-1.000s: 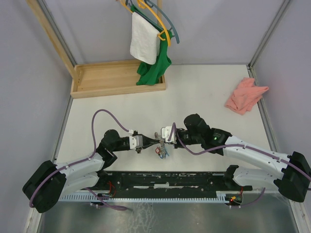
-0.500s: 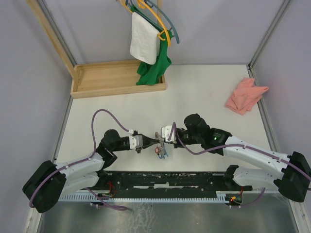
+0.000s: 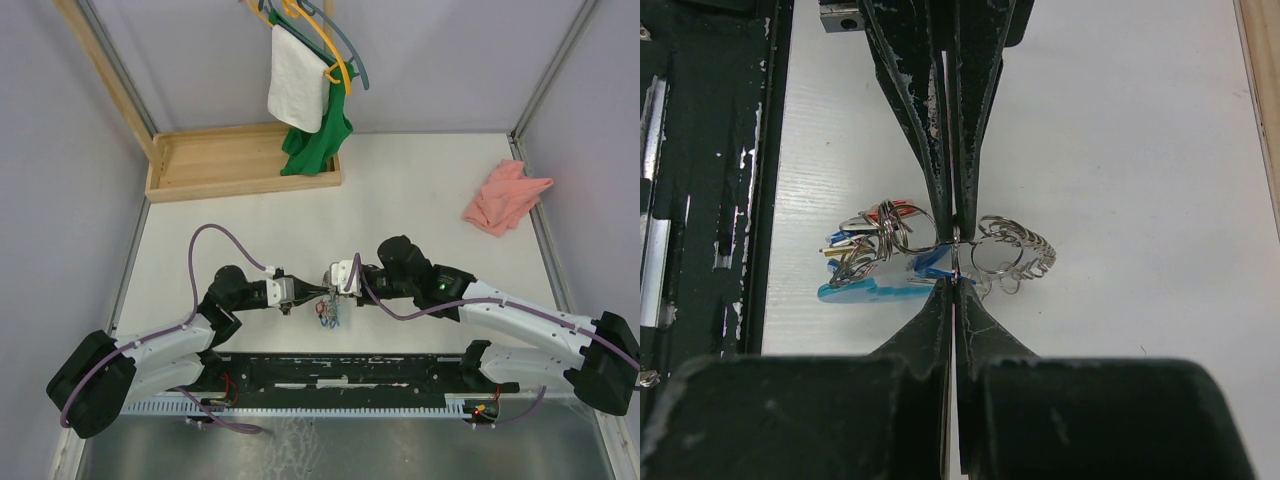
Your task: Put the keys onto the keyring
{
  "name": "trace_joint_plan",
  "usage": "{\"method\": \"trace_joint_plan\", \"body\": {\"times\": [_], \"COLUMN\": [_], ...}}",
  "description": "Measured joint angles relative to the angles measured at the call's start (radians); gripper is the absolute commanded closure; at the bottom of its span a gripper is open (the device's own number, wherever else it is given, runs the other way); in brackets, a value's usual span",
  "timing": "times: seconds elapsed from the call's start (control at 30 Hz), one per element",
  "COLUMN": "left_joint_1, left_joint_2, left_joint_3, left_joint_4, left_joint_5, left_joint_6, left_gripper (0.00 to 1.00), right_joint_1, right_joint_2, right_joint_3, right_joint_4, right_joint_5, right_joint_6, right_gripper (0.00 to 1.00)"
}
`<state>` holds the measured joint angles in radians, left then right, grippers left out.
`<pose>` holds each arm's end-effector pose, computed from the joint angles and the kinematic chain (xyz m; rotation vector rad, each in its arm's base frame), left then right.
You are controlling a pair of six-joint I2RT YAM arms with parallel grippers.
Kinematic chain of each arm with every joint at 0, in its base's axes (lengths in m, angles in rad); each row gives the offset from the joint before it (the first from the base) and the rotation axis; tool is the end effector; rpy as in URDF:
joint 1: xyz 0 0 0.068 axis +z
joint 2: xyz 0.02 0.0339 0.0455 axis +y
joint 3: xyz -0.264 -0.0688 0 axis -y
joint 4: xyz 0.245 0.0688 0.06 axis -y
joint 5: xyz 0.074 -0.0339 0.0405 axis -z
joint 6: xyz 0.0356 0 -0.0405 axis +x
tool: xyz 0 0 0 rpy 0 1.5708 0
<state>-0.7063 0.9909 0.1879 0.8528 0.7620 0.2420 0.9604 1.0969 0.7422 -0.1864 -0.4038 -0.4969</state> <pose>0.1273 -0.1409 0.2047 1.2352 1.0365 -0.9387 0.1270 0.2060 0.2646 -1.6009 1.4236 0.7005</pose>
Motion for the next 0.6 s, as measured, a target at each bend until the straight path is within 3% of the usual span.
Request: {"method": "trace_joint_plan", "body": {"times": [0.6], "left_joint_1": [0.0], "left_joint_2": [-0.035], "left_joint_3": [0.074], "left_joint_4": [-0.203], "left_joint_5": [-0.029], "left_joint_6": [-0.017], "left_gripper": [0.97], "right_joint_1": [0.013], "right_joint_2": [0.0], "right_joint_3": [0.008], "right_joint_4": [-0.012], "right_joint_5": [0.039], "right_joint_6": [-0.005], "right_gripper": [0.99]}}
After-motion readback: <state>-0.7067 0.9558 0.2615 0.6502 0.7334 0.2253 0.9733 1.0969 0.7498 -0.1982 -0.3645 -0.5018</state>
